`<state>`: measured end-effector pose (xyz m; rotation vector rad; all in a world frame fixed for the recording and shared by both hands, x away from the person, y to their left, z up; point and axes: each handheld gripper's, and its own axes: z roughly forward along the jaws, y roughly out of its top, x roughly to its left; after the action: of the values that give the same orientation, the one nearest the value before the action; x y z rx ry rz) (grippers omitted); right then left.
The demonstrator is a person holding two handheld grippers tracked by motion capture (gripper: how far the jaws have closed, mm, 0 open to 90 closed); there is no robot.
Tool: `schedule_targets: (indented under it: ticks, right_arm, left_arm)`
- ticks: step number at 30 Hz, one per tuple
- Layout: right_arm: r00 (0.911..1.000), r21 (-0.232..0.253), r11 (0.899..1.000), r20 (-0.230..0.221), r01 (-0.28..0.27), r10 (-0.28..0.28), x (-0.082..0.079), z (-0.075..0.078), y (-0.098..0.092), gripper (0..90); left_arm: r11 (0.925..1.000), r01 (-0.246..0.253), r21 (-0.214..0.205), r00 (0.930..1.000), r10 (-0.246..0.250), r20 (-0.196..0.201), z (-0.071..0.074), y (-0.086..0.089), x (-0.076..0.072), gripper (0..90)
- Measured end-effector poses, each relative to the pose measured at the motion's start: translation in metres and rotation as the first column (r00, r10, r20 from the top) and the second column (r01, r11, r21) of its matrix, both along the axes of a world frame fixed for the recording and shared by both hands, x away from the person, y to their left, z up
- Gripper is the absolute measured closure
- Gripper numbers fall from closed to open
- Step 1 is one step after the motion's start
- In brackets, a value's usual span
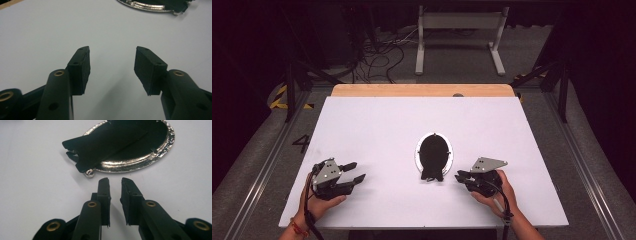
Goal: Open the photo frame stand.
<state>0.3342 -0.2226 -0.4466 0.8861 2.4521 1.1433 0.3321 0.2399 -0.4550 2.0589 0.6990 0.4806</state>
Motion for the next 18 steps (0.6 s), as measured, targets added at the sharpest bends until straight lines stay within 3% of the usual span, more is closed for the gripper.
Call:
schedule_targets:
  ticks: [8,18]
  right_arm:
    - [0.9989,0.001,1.000,-0.038,-0.029,0.029,0.003,-0.004,0.010,77.2]
    - [0.9956,-0.006,0.998,-0.072,-0.060,0.059,0.004,-0.007,0.022,76.4]
  left_arm:
    - [0.9998,-0.015,0.014,0.9999,0.015,-0.006,-0.002,-0.003,0.000,36.9]
    - [0.9997,-0.024,0.008,0.9996,0.024,-0.013,-0.002,-0.005,0.003,34.5]
